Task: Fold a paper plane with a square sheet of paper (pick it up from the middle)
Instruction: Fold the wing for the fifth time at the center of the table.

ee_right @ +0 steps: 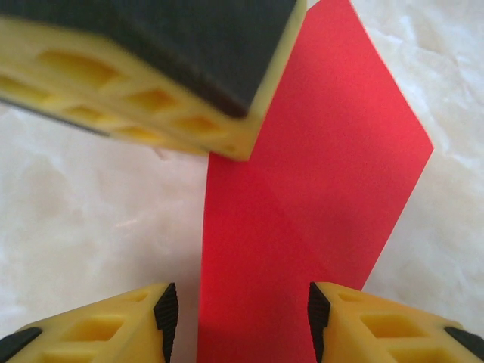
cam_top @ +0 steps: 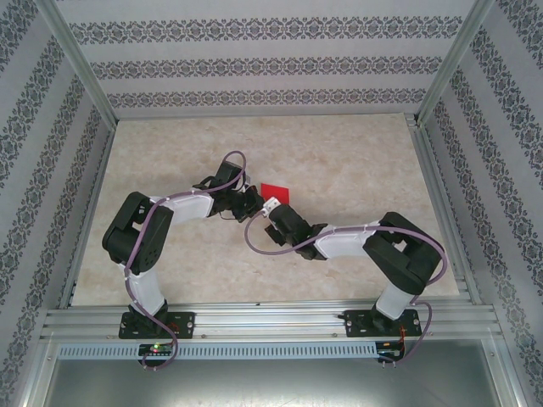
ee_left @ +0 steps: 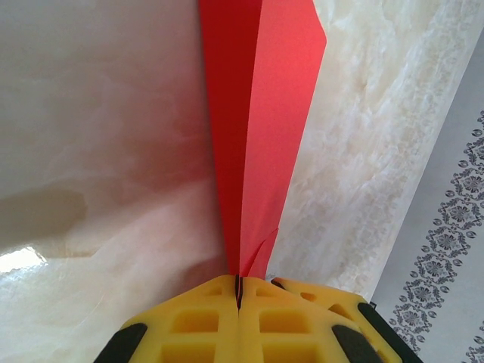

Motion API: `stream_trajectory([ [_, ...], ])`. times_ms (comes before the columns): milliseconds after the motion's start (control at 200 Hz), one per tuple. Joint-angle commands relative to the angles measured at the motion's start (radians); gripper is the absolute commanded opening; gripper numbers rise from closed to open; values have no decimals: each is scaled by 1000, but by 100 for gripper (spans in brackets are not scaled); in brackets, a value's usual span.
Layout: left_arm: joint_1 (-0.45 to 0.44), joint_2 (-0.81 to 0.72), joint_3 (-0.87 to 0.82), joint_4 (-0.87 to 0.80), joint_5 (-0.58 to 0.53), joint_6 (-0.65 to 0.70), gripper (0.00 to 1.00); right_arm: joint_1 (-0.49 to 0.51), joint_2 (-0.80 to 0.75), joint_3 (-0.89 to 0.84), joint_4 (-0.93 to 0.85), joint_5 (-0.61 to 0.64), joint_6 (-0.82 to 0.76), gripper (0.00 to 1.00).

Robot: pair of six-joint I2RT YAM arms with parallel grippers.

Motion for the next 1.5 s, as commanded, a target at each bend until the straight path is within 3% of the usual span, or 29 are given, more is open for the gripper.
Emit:
stream_trajectory([
  [0, -10, -36, 18, -27, -6, -19, 6, 21, 24, 28, 39, 53, -27, 49],
  [170, -10, -37, 17, -25, -6, -23, 6, 26, 46, 35, 47, 64, -27, 40],
  [360, -2, -75, 14, -67, -42, -10, 8, 20, 41, 10, 66, 80, -8, 23],
  [555, 49, -138, -5, -117, -71, 9, 23, 12, 9, -29, 83, 46, 19, 9],
  [669, 91, -194, -24, -162, -106, 31, 33, -25, -21, -46, 84, -82, 72, 0],
  [864, 114, -289, -75, -193, -167, 68, 46, -142, -66, -84, 155, -405, 227, 0],
  [1044, 109, -303, -183, -20, -84, 36, 47, -203, -38, -83, 215, -595, 341, 0],
  [1314, 57, -255, -267, 209, -13, -11, 38, -243, 55, -83, 343, -762, 498, 0],
  [1494, 43, -230, -288, 275, -3, -17, 31, -269, 104, -83, 420, -864, 604, 0],
])
